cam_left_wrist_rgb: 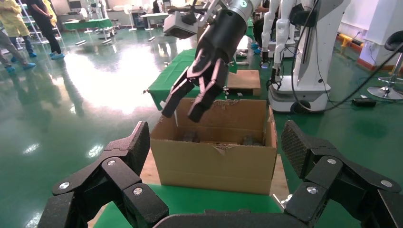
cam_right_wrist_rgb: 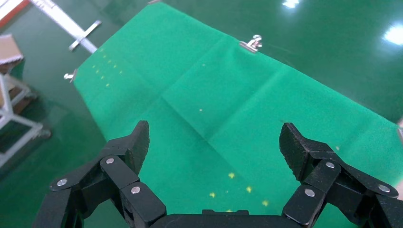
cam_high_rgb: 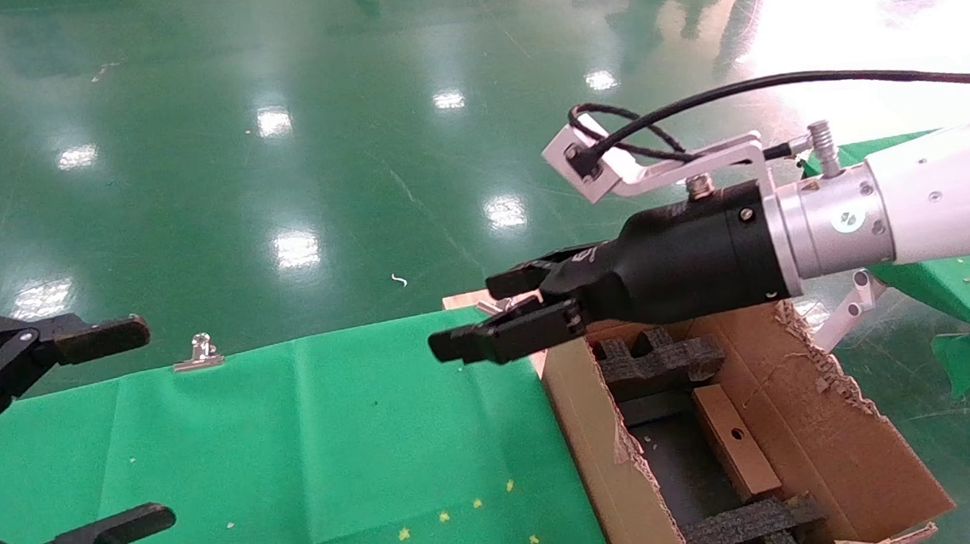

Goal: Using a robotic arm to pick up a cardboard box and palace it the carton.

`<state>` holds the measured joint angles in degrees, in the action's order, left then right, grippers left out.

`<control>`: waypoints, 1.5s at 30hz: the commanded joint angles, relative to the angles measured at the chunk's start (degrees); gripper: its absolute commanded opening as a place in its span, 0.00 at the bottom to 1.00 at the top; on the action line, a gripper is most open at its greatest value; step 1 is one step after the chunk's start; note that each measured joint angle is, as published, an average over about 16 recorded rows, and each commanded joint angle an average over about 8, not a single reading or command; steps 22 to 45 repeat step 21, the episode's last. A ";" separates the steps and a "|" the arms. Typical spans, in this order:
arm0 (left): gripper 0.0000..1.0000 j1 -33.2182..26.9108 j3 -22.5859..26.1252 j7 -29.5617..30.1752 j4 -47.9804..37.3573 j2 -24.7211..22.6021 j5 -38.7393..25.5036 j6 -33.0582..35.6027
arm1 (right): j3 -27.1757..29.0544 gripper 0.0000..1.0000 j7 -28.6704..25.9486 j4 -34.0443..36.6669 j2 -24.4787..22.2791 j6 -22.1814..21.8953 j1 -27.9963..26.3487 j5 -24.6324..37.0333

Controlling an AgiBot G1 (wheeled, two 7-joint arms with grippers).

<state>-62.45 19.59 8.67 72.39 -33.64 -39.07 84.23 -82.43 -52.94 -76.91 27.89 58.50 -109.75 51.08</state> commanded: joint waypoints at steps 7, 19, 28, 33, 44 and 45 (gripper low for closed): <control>1.00 0.00 0.01 0.00 0.00 0.00 0.00 0.00 | 11.57 1.00 7.35 0.58 1.24 4.74 8.40 -1.61; 1.00 0.00 0.02 -0.01 0.00 0.01 0.01 0.00 | 28.29 1.00 17.97 1.42 3.04 11.58 20.52 -3.93; 1.00 0.00 0.02 -0.01 0.00 0.01 0.01 -0.01 | 29.76 1.00 18.91 1.49 3.20 12.19 21.60 -4.13; 1.00 0.00 0.02 -0.01 0.00 0.01 0.01 -0.01 | 29.76 1.00 18.91 1.49 3.20 12.19 21.60 -4.13; 1.00 0.00 0.02 -0.01 0.00 0.01 0.01 -0.01 | 29.76 1.00 18.91 1.49 3.20 12.19 21.60 -4.13; 1.00 0.00 0.02 -0.01 0.00 0.01 0.01 -0.01 | 29.76 1.00 18.91 1.49 3.20 12.19 21.60 -4.13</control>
